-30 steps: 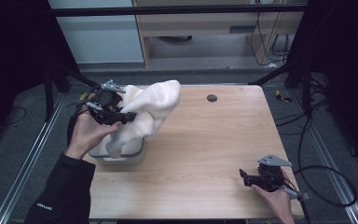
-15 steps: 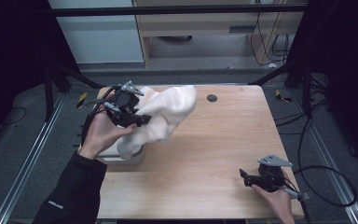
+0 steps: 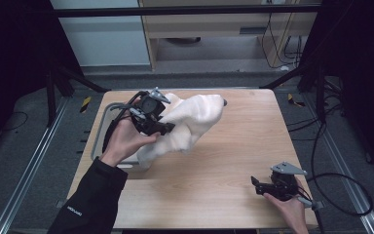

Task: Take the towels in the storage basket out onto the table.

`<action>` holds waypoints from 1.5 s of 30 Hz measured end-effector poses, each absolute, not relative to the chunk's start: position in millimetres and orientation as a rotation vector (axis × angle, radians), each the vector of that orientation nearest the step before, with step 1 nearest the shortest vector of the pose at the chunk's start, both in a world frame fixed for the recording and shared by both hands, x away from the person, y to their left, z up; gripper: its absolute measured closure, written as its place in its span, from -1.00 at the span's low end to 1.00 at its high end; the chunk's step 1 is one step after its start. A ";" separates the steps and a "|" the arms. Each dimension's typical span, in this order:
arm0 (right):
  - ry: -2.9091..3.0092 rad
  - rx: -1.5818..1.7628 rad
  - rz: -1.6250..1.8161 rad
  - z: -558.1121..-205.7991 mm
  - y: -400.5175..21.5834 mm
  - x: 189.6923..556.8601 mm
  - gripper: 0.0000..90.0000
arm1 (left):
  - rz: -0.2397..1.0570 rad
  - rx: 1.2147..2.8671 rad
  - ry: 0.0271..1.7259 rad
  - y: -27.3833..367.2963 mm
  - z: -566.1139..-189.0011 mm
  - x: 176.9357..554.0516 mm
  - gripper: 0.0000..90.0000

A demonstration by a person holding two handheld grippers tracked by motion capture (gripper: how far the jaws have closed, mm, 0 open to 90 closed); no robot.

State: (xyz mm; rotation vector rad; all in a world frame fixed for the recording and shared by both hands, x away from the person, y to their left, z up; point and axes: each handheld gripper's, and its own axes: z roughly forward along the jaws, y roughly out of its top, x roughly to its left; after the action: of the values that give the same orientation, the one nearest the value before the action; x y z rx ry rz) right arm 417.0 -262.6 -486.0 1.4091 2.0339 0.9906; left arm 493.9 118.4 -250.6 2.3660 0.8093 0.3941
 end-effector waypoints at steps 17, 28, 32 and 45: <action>2.040 1.388 0.978 -487.5 -262.7 417.5 -0.73 | 0.335 2.408 0.739 77.6 -273.9 500.0 0.54; 2.042 1.386 0.975 -488.3 -262.5 417.6 -0.73 | 0.321 2.461 0.717 65.0 -290.8 504.7 0.54; 2.042 1.388 0.972 -488.3 -262.5 417.4 -0.73 | 0.311 2.461 0.724 61.9 -298.3 506.6 0.54; 2.046 1.389 0.970 -488.9 -262.1 417.4 -0.74 | 0.282 2.495 0.736 52.5 -325.2 514.6 0.54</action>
State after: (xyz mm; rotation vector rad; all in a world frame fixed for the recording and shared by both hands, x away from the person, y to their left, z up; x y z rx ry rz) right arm 417.4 -262.1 -488.9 1.3892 2.0456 0.9697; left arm 514.6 52.5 -325.2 2.4949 0.7363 0.2821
